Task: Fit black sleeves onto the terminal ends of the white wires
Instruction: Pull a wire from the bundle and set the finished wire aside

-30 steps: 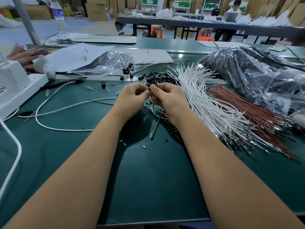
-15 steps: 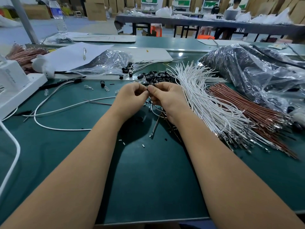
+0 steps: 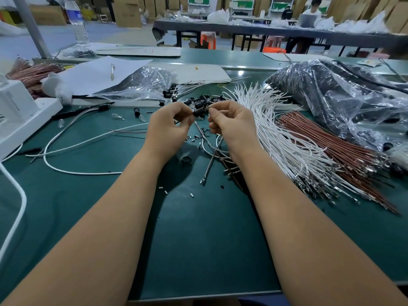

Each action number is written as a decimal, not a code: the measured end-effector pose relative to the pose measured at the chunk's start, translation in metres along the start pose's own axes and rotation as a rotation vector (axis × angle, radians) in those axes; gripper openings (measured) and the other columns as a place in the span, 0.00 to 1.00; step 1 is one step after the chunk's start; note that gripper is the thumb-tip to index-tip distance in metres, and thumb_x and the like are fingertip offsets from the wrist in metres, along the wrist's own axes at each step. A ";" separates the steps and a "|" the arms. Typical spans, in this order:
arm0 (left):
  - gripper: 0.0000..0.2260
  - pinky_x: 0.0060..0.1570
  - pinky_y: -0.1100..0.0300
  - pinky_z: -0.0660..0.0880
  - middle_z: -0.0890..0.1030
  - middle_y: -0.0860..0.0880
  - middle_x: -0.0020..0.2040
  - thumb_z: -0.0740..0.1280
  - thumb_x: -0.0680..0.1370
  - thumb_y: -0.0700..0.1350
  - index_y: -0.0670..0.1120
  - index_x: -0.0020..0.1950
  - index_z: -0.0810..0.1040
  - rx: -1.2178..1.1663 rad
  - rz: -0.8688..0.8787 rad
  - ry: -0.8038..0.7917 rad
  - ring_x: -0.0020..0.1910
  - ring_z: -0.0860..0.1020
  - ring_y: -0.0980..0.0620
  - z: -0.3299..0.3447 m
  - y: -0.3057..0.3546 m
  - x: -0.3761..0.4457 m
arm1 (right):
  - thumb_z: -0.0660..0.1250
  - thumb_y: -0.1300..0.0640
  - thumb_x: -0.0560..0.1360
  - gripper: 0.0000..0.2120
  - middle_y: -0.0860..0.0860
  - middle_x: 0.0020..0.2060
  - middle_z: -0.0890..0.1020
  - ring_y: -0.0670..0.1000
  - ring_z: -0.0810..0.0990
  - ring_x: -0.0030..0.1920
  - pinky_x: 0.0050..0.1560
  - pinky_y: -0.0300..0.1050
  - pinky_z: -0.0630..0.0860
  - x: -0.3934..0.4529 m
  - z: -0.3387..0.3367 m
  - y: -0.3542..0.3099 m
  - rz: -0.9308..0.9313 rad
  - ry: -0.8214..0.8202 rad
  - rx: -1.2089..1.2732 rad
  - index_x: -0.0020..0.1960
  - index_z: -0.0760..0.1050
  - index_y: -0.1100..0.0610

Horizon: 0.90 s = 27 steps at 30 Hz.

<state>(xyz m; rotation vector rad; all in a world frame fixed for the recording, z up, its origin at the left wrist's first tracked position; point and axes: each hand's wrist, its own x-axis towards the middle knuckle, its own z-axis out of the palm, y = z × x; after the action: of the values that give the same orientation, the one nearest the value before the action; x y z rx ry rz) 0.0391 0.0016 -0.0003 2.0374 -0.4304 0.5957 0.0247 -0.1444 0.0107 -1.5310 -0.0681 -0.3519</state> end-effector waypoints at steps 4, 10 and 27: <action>0.02 0.40 0.69 0.69 0.77 0.53 0.36 0.69 0.75 0.37 0.43 0.44 0.80 0.028 0.045 0.026 0.36 0.73 0.60 -0.001 -0.002 -0.001 | 0.68 0.67 0.75 0.07 0.52 0.32 0.79 0.44 0.76 0.28 0.32 0.37 0.76 -0.001 0.000 -0.001 -0.035 -0.002 -0.062 0.42 0.78 0.57; 0.02 0.43 0.69 0.70 0.80 0.51 0.39 0.70 0.75 0.38 0.43 0.45 0.82 0.073 0.083 0.049 0.38 0.75 0.55 -0.001 -0.003 -0.002 | 0.69 0.66 0.75 0.03 0.51 0.32 0.79 0.44 0.76 0.27 0.33 0.38 0.77 -0.002 0.000 -0.001 -0.052 0.006 -0.068 0.44 0.79 0.59; 0.02 0.38 0.69 0.73 0.83 0.45 0.40 0.71 0.75 0.42 0.45 0.44 0.84 -0.137 -0.132 -0.114 0.37 0.77 0.56 -0.003 0.000 -0.004 | 0.66 0.69 0.76 0.07 0.51 0.33 0.78 0.43 0.76 0.28 0.32 0.37 0.76 -0.003 -0.001 -0.001 -0.048 -0.028 -0.015 0.44 0.78 0.58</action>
<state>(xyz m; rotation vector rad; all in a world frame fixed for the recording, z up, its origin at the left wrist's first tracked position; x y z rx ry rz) 0.0348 0.0047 -0.0011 1.9566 -0.3890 0.3615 0.0218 -0.1450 0.0108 -1.5512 -0.1249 -0.3698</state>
